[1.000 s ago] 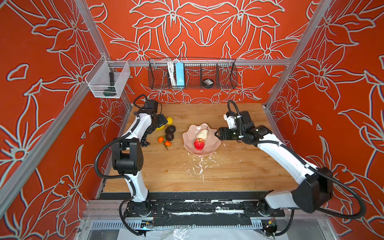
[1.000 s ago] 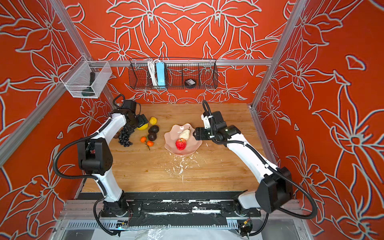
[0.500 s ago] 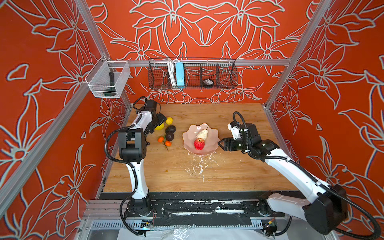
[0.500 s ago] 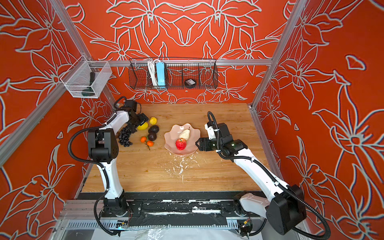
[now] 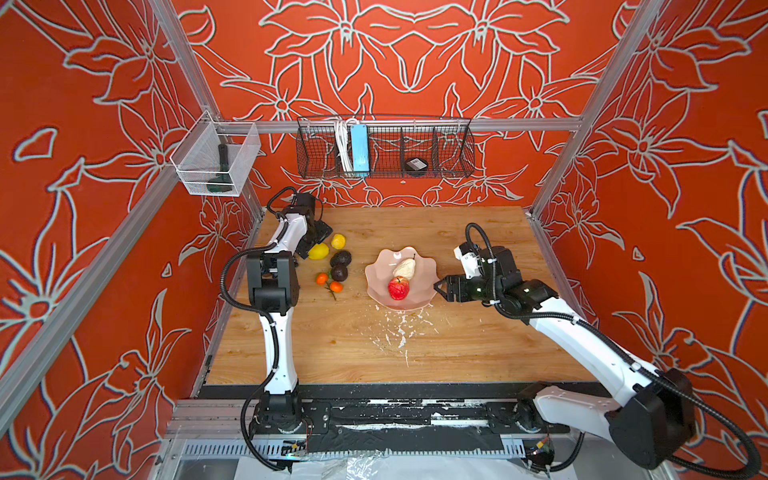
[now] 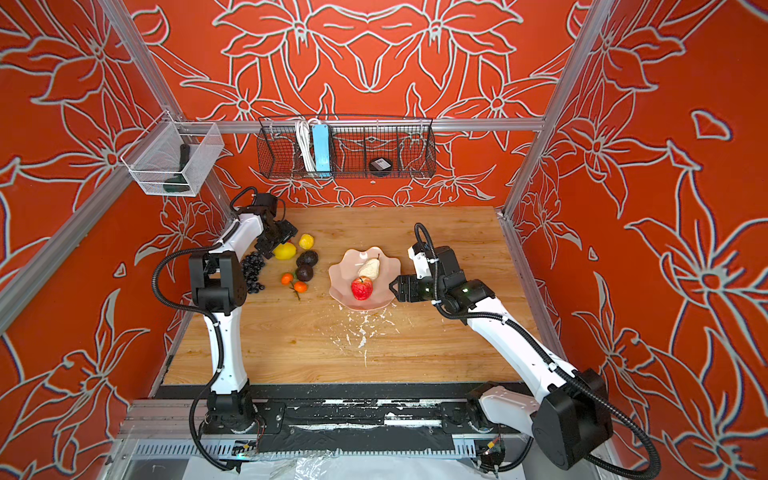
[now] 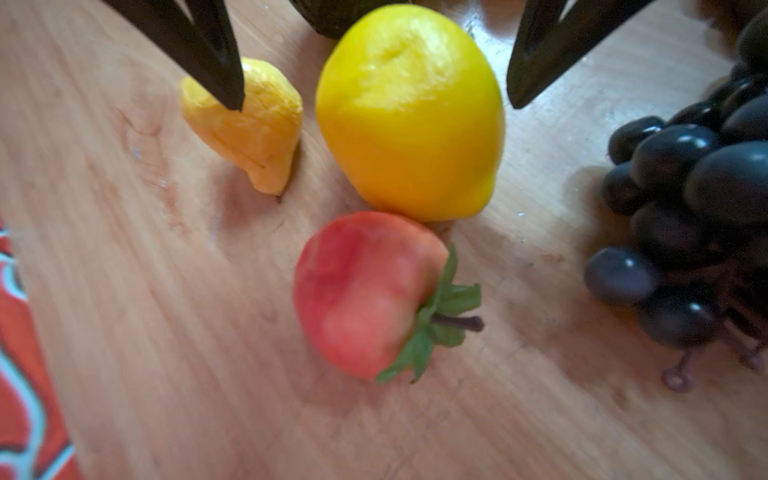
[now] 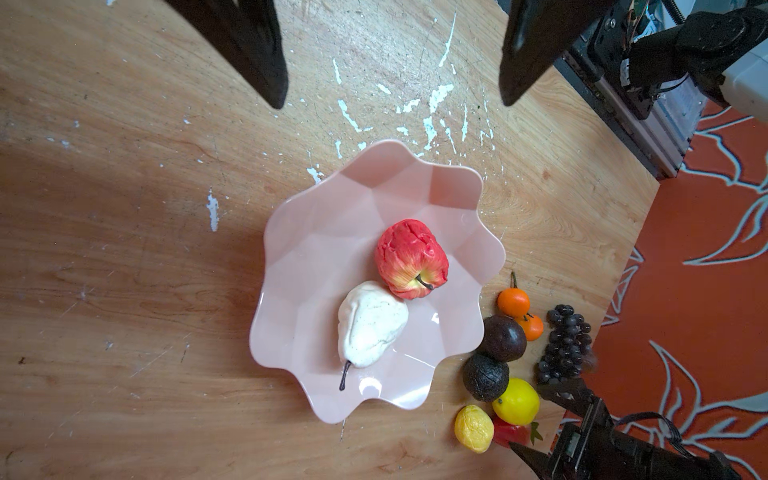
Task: Place and organize the fake fruits in the fruit bowl
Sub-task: 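Close the left gripper on the yellow lemon and lift it, then carry the yellow lemon toward the pink bowl with the left gripper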
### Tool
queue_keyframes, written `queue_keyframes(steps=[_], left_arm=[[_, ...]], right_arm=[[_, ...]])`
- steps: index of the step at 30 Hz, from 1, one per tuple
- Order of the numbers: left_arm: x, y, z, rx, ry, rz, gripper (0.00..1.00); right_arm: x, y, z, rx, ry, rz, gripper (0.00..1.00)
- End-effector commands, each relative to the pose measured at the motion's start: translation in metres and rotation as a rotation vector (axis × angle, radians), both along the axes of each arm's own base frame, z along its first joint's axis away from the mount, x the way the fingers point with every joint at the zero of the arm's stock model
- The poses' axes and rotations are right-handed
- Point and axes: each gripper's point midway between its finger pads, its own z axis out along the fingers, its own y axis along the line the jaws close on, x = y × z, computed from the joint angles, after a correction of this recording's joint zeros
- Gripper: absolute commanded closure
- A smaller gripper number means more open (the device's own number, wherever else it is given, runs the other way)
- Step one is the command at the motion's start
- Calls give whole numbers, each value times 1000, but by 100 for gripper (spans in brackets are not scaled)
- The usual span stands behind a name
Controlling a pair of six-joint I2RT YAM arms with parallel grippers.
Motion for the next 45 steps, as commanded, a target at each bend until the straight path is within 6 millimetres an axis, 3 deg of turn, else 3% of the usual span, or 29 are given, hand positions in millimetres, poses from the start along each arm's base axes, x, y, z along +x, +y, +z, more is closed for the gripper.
queue_keyframes(steps=[1, 9, 13, 23, 31, 38, 41, 45], left_arm=[[-13, 10, -11, 25, 80, 44, 2], [-7, 10, -25, 30, 109, 29, 4], [-7, 10, -27, 29, 109, 23, 18], [-13, 5, -16, 7, 51, 23, 30], [-34, -7, 20, -51, -73, 34, 40], [-74, -18, 89, -121, -269, 104, 40], [-87, -36, 109, -239, -341, 110, 41], [-106, -82, 113, -471, -392, 95, 41]], right_arm=[[0, 1, -4, 7, 14, -1, 20], [0, 2, -5, 6, 18, 1, 20], [-1, 2, -5, 10, 20, 0, 20], [-2, 6, 0, 38, 26, 7, 20], [-5, 17, 3, 84, 31, 21, 20], [-9, 44, 11, 145, 22, 55, 21], [-13, 64, 18, 158, -6, 86, 21], [-16, 96, 30, 176, -81, 132, 21]])
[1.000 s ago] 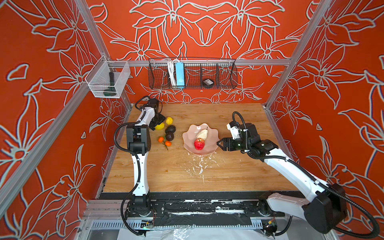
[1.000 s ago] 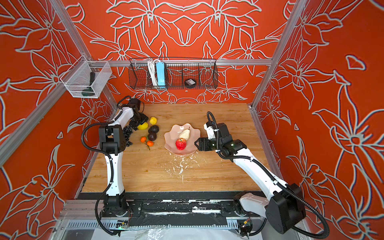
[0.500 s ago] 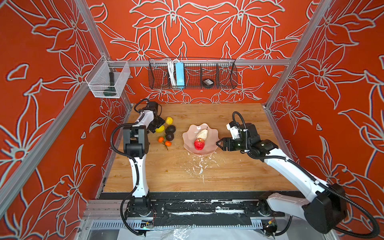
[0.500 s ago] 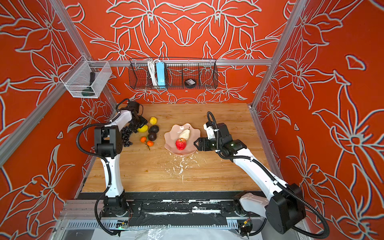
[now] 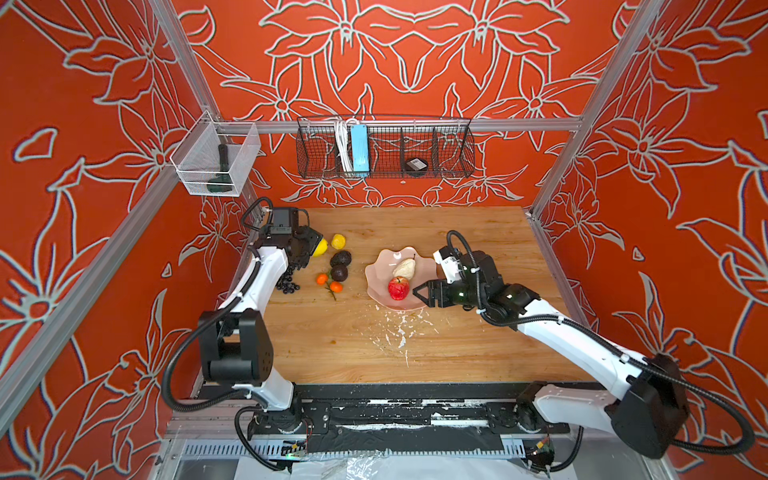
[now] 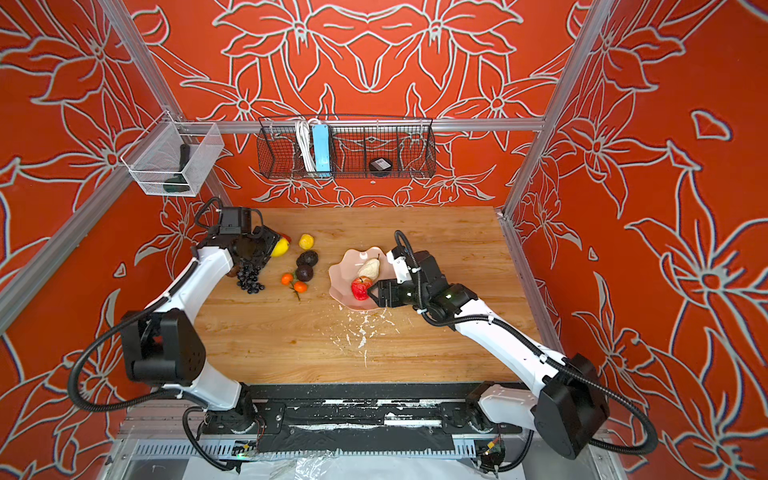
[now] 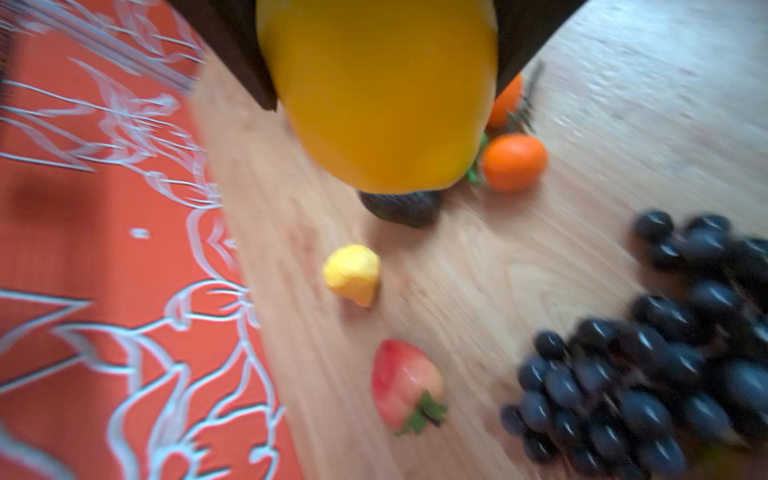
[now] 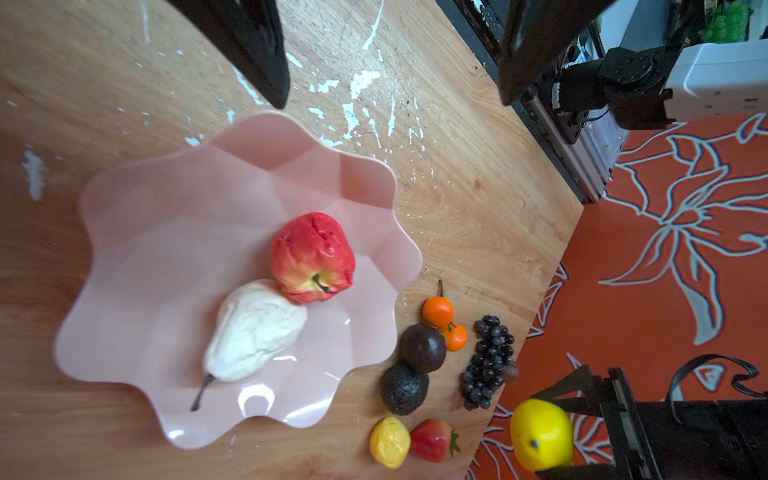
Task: Place and organize the fake fruits in the fruit bowl
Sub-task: 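Carry the yellow lemon toward the pink bowl with the left gripper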
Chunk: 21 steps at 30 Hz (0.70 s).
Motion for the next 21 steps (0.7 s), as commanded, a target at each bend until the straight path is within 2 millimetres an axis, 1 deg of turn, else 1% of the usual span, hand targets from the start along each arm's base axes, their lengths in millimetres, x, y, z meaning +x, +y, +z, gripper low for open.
queue_keyframes(steps=[1, 3, 6, 11, 13, 16, 21], left_arm=[[-10, -48, -5, -237, -21, -47, 41], [-20, -72, -4, -300, -25, -83, 41], [-36, -103, -5, -386, -29, -117, 41], [-58, -141, -5, -491, -33, -159, 42], [-66, -151, -3, -523, -36, -171, 43], [-74, -160, 4, -535, -42, -189, 43], [-92, -172, 4, -541, -48, -190, 43]], right_arm=[[9, 27, 23, 66, -87, -6, 21], [13, 39, 25, 85, -117, -5, 21], [17, 55, 27, 111, -153, -1, 21], [23, 78, 20, 122, -209, 32, 21], [26, 83, 15, 113, -226, 38, 20], [29, 87, 11, 111, -245, 43, 20], [26, 96, 15, 157, -294, 64, 21]])
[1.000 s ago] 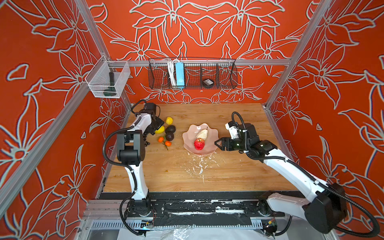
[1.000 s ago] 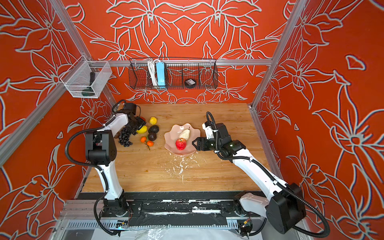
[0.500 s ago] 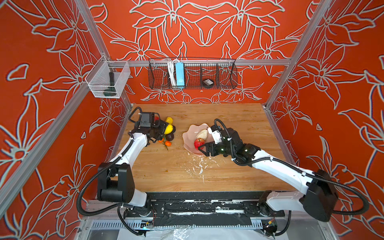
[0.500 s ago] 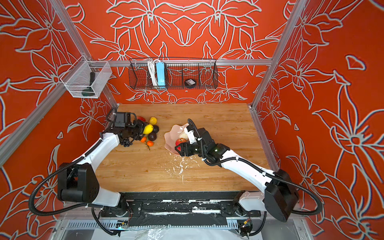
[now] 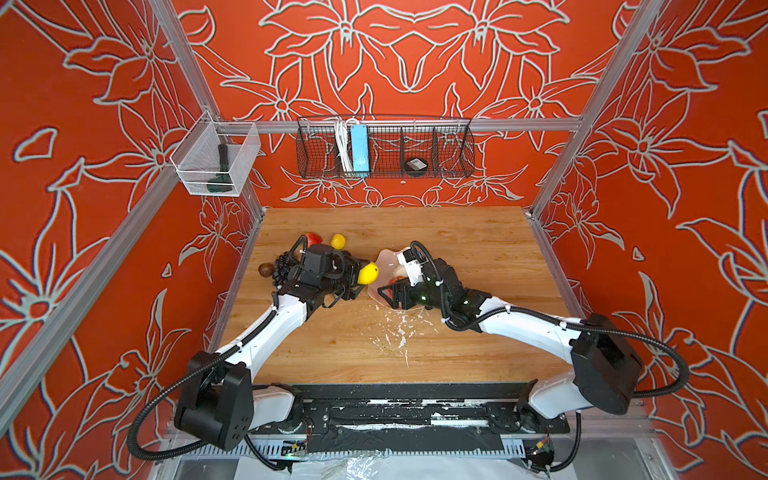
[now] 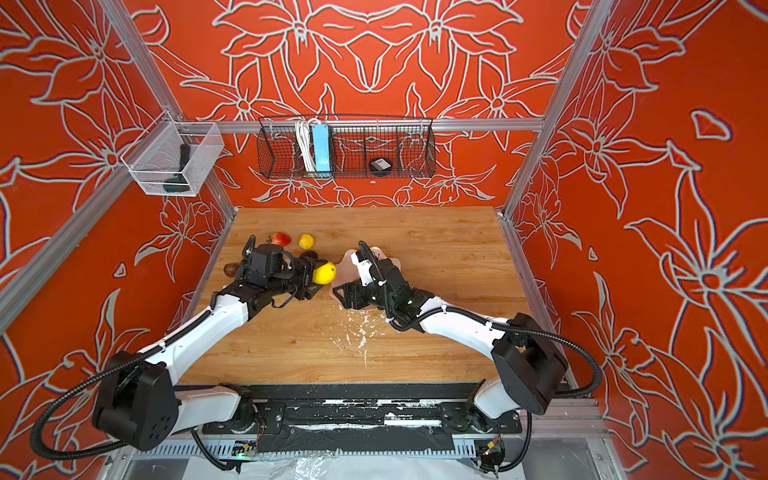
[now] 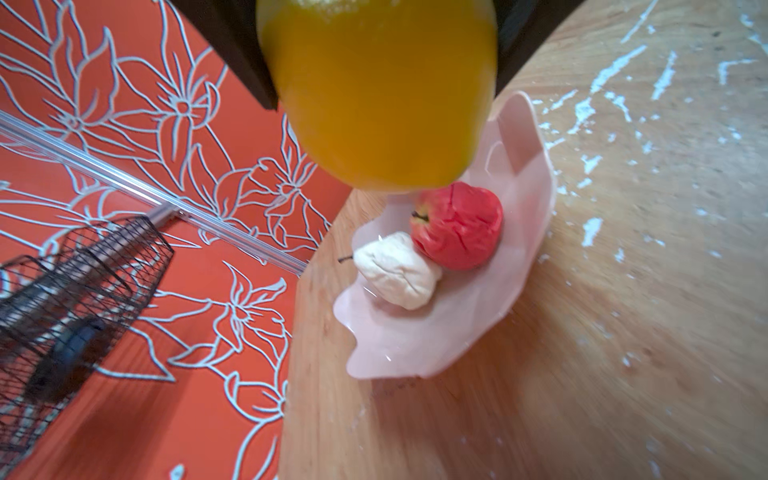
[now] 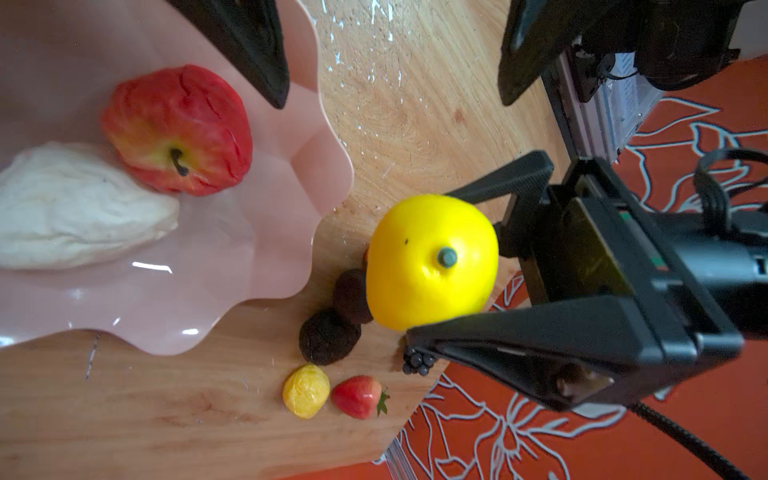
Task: Place and organize the fake fruits in the fruit bowl
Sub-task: 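Carry the yellow lemon toward the pink bowl with the left gripper, then close right gripper on the lemon while left gripper holds it over bowl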
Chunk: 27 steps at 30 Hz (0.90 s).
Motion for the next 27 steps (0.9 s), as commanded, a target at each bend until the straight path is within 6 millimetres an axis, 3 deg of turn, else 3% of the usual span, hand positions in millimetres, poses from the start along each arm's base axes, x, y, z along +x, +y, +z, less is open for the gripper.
queue_keyframes(steps=[1, 13, 23, 27], left_arm=[[-8, -9, 7, -47, -16, 21, 43], [-22, -35, 9, -96, -15, -21, 43], [-28, -40, 6, -80, -19, -16, 41], [-29, -42, 4, -76, -21, -23, 32]], right_arm=[[4, 11, 21, 67, -92, -2, 21], [12, 20, 11, 45, -110, -30, 26], [10, 26, 11, 45, -110, -17, 48], [10, 26, 12, 40, -94, -19, 55]])
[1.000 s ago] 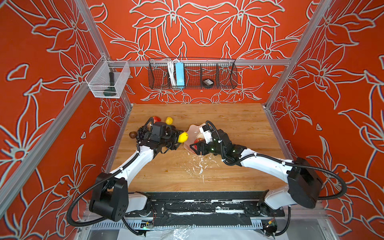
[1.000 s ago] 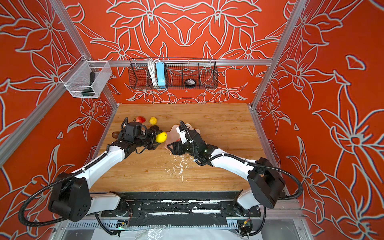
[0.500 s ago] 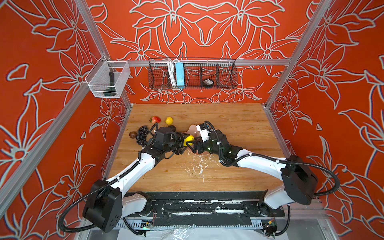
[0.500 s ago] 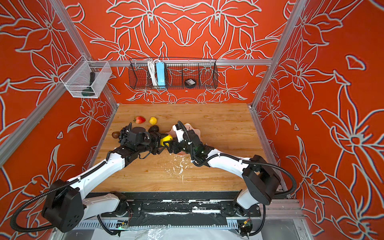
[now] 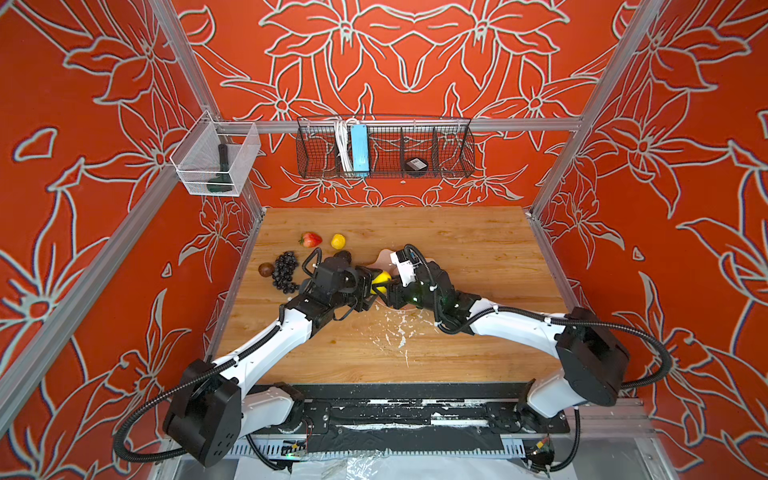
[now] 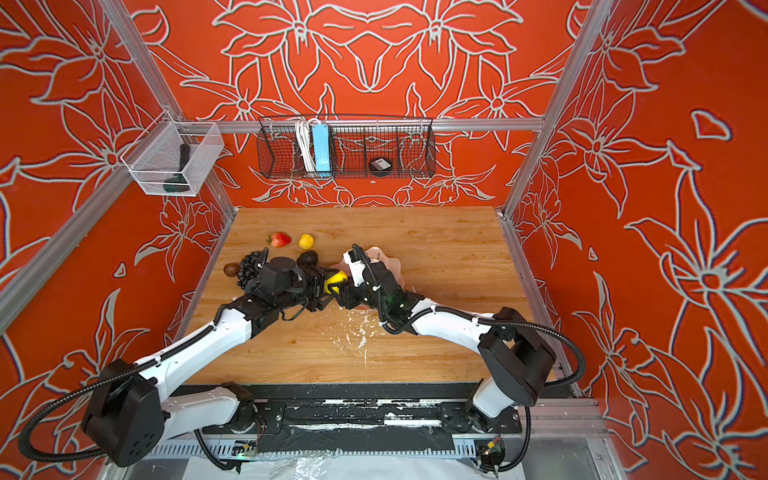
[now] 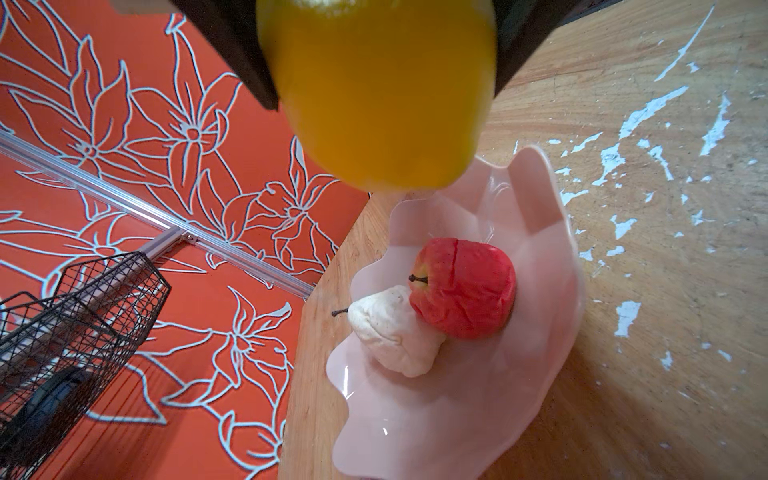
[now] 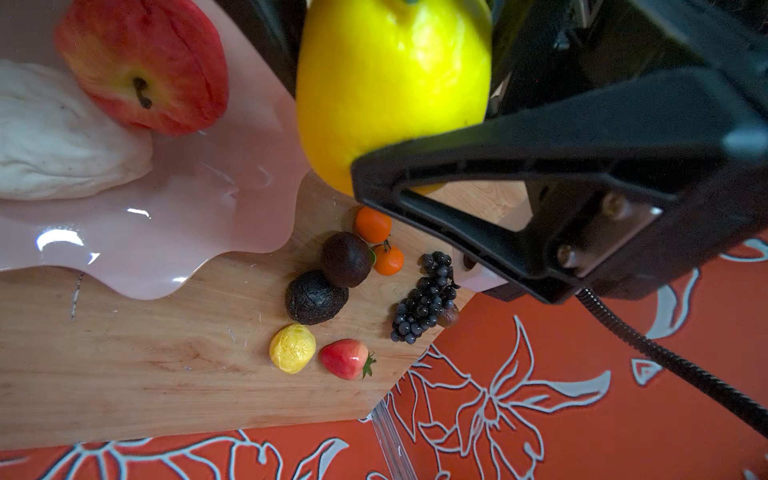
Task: Place and organize the fake fruits in the fruit bowl
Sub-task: 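Close right gripper on the lemon while left gripper holds it over bowl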
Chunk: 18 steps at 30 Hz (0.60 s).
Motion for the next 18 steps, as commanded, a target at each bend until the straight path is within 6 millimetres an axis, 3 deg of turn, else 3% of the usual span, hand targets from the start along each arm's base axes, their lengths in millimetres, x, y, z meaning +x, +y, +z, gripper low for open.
queue_keyframes(steps=[1, 3, 5, 13, 18], left_arm=[[-3, -7, 9, -20, -28, -22, 23], [-3, -6, 10, 6, -29, -36, 10], [-3, -5, 14, 50, -44, -58, 2], [-2, 25, 41, 240, -179, -88, 2], [-7, 60, 50, 383, -220, -78, 2]], right_arm=[[3, 6, 14, 21, -5, -12, 55], [2, 3, 17, 11, 0, -18, 55], [2, -4, 19, -17, 5, -39, 55], [6, -67, 18, -205, 96, -122, 55], [14, -114, 10, -288, 239, -142, 55]])
